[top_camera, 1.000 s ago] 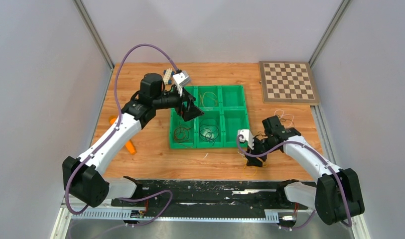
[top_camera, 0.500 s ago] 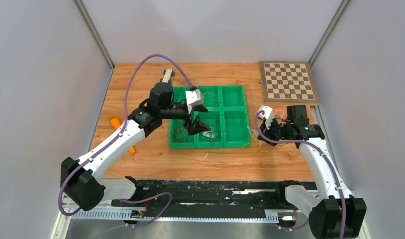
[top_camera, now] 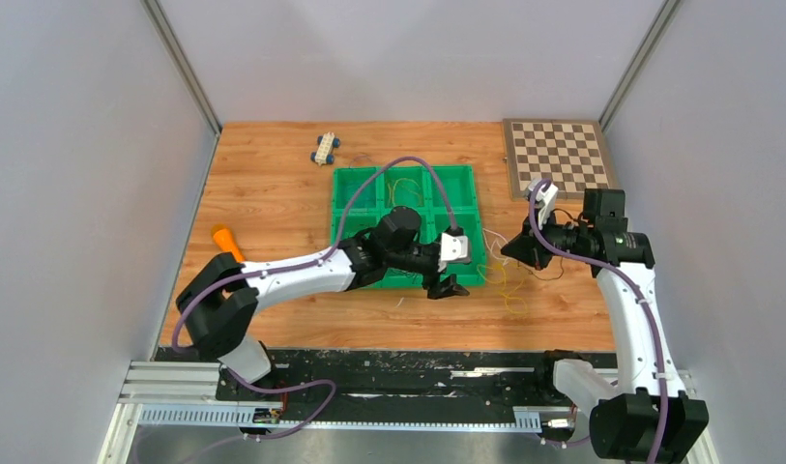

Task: Untangle the cables

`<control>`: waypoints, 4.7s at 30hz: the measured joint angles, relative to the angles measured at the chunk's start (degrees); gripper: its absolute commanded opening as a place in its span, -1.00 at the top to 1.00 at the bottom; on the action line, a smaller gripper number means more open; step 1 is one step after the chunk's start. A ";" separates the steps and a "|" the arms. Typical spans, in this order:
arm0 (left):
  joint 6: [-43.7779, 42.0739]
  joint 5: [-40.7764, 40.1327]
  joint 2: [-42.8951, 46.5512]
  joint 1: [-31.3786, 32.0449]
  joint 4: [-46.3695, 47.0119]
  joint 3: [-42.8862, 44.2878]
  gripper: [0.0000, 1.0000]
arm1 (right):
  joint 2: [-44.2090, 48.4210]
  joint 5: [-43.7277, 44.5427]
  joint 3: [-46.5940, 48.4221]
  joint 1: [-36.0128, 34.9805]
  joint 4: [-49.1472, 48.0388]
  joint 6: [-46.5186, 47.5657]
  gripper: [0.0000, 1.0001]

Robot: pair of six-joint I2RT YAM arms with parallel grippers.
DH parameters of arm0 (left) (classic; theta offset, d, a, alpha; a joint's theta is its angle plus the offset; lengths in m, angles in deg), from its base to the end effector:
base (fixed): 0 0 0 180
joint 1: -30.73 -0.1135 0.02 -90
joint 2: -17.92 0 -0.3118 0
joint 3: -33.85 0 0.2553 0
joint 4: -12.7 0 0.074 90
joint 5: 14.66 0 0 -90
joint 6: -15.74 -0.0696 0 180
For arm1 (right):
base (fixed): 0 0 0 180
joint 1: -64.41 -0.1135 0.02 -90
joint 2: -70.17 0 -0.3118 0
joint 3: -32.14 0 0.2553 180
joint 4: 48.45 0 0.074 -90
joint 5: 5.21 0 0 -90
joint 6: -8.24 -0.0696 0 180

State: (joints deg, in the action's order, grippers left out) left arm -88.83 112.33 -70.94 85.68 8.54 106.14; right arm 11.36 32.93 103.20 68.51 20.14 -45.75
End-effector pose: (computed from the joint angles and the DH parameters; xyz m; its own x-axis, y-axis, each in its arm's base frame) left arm 0.1838 -0.3349 0.3066 0.0490 0.2800 -0.9588 0.9968 -0.0748 0.0292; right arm 0.1763 0.0422 0.3370 -0.4419 -0.3324 -0.8332 -0.8041 0.5585 0.2037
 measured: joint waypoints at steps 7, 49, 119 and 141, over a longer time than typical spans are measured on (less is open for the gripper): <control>0.26 -6.08 -9.57 3.13 5.68 2.47 -0.58 | 1.92 -2.32 0.35 0.02 1.84 -1.62 1.00; -17.88 -11.34 -29.14 10.27 -17.27 19.04 1.00 | -4.83 -3.08 5.46 16.39 7.63 5.99 1.00; 30.01 6.51 -13.07 -5.35 3.43 24.39 -0.93 | -5.53 -15.96 19.85 7.37 6.05 -6.56 1.00; 43.30 -1.75 -20.35 -5.73 9.33 31.45 1.00 | -11.76 -4.94 15.39 16.81 1.11 -5.14 -0.49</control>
State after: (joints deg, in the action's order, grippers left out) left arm -45.53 110.58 -91.29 79.96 17.88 137.59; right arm -0.40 27.99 118.59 85.32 21.26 -50.88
